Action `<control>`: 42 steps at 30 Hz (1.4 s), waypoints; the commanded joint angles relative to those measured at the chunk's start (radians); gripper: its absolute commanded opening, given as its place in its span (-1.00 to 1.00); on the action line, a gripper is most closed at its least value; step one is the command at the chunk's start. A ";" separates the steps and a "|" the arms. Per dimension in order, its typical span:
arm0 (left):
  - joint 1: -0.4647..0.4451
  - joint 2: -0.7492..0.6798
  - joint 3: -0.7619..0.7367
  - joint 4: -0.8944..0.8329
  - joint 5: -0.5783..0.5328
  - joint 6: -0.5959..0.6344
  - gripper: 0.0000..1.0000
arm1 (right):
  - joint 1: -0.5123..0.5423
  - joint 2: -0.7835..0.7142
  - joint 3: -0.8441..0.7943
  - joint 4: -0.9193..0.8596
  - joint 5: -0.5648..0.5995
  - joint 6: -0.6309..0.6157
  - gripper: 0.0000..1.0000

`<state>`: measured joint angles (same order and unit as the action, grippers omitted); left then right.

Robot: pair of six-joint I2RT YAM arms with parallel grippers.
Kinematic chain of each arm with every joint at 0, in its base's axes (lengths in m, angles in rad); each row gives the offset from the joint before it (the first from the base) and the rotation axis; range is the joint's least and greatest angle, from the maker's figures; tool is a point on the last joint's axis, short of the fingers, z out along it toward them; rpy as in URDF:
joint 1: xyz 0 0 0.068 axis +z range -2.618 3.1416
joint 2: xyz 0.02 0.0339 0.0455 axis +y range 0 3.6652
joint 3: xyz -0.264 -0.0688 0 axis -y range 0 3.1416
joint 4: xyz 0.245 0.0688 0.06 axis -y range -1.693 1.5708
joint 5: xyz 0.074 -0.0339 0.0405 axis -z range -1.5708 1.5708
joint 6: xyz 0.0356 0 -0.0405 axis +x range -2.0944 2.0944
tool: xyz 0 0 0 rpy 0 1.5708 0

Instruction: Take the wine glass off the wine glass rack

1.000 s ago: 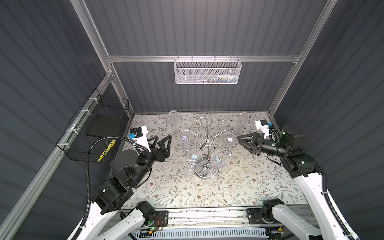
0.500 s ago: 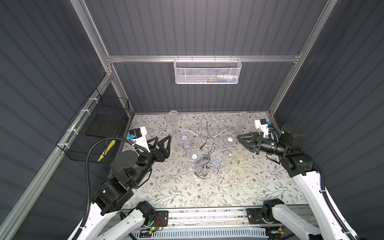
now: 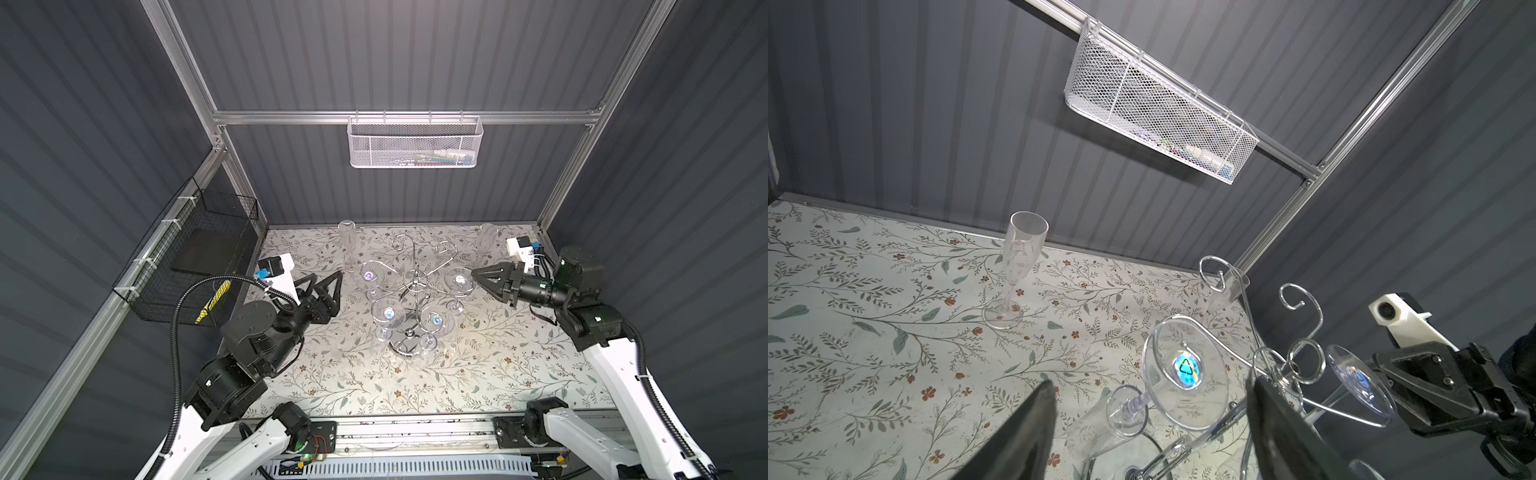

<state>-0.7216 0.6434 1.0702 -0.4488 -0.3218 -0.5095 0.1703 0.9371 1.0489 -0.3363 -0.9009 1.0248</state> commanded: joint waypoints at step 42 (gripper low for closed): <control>-0.004 -0.039 -0.006 -0.051 -0.033 -0.011 0.49 | 0.017 -0.006 -0.019 0.067 -0.008 0.042 -1.00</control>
<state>-0.7212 0.6144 1.0584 -0.4805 -0.3412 -0.5098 0.1833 0.9535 1.0458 -0.2993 -0.9016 1.0523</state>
